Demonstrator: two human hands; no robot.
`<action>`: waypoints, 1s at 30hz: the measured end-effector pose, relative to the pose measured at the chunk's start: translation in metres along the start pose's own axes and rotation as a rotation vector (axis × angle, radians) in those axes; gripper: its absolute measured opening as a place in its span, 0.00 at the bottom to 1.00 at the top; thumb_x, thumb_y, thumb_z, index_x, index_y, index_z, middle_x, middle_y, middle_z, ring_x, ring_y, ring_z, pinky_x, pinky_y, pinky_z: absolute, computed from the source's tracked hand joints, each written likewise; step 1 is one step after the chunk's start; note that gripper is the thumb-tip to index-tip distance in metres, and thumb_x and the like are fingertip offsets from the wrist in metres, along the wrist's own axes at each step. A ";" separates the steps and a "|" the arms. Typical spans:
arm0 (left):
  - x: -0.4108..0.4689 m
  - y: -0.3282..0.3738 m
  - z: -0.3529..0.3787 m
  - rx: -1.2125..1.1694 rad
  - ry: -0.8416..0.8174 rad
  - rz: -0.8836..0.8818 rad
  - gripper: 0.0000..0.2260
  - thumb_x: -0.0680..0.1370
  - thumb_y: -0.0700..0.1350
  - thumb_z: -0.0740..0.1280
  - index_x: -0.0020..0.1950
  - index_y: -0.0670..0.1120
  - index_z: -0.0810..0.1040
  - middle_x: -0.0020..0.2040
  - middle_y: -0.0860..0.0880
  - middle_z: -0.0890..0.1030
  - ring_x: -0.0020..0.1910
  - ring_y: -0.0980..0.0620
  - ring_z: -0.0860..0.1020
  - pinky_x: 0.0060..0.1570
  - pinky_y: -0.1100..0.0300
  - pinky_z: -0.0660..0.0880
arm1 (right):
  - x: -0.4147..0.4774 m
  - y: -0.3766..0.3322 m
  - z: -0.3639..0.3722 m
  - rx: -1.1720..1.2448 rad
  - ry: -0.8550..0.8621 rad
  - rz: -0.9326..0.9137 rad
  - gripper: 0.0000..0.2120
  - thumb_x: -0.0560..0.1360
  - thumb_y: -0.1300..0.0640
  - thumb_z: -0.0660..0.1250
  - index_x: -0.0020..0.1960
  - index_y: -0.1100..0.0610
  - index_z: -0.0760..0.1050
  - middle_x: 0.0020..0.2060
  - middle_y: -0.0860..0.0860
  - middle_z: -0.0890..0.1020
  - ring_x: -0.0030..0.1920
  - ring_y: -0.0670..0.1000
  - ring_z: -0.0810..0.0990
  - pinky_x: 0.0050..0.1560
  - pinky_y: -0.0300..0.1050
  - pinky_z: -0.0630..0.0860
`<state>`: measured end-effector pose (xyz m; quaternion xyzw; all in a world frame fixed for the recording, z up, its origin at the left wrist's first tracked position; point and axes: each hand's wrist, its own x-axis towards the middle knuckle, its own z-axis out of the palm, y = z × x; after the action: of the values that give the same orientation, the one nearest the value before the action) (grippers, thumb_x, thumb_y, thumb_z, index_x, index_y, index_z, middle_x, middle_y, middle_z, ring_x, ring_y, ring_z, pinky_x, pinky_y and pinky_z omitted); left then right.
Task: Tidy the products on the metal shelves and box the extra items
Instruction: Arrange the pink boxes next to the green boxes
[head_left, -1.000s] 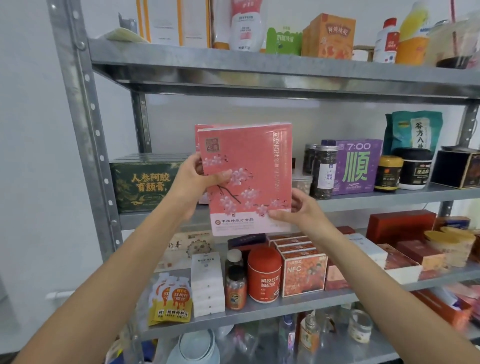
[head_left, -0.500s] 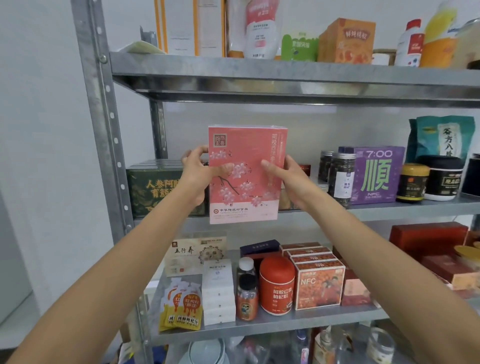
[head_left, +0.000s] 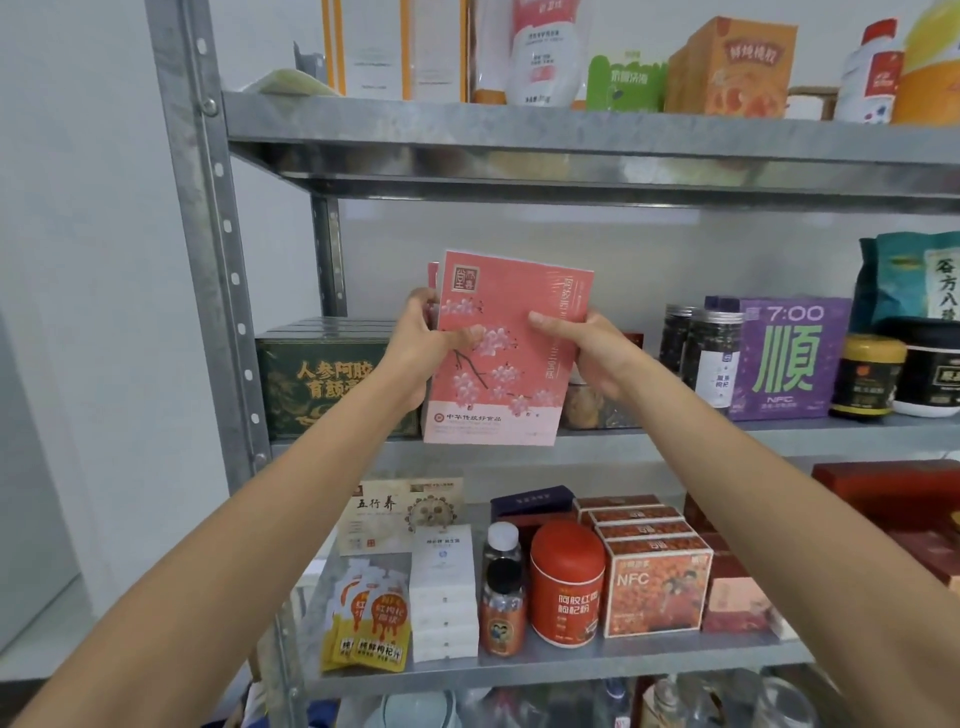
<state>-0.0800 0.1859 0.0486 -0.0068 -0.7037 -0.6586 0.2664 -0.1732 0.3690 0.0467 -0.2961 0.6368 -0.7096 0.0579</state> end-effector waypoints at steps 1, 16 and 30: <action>0.000 -0.001 0.001 -0.002 0.013 0.008 0.24 0.73 0.36 0.73 0.65 0.48 0.68 0.52 0.50 0.80 0.43 0.55 0.82 0.33 0.62 0.78 | 0.002 0.002 -0.002 0.012 0.018 0.010 0.39 0.60 0.50 0.80 0.67 0.54 0.68 0.56 0.50 0.83 0.55 0.49 0.82 0.52 0.45 0.79; -0.029 -0.013 0.022 0.291 0.243 0.370 0.38 0.73 0.56 0.72 0.78 0.57 0.56 0.50 0.54 0.64 0.57 0.50 0.68 0.62 0.61 0.70 | -0.014 0.003 0.002 0.295 0.009 -0.044 0.36 0.62 0.64 0.77 0.68 0.64 0.70 0.49 0.55 0.84 0.45 0.53 0.85 0.41 0.47 0.82; -0.060 -0.008 -0.015 0.158 -0.381 0.044 0.54 0.67 0.50 0.75 0.77 0.64 0.36 0.75 0.52 0.65 0.50 0.53 0.84 0.42 0.58 0.81 | -0.064 0.011 -0.004 0.546 0.039 -0.023 0.15 0.66 0.61 0.72 0.52 0.56 0.79 0.44 0.52 0.86 0.44 0.53 0.86 0.48 0.53 0.82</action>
<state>-0.0258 0.1914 0.0185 -0.1258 -0.7905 -0.5823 0.1424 -0.1263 0.4003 0.0140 -0.2634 0.4195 -0.8610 0.1152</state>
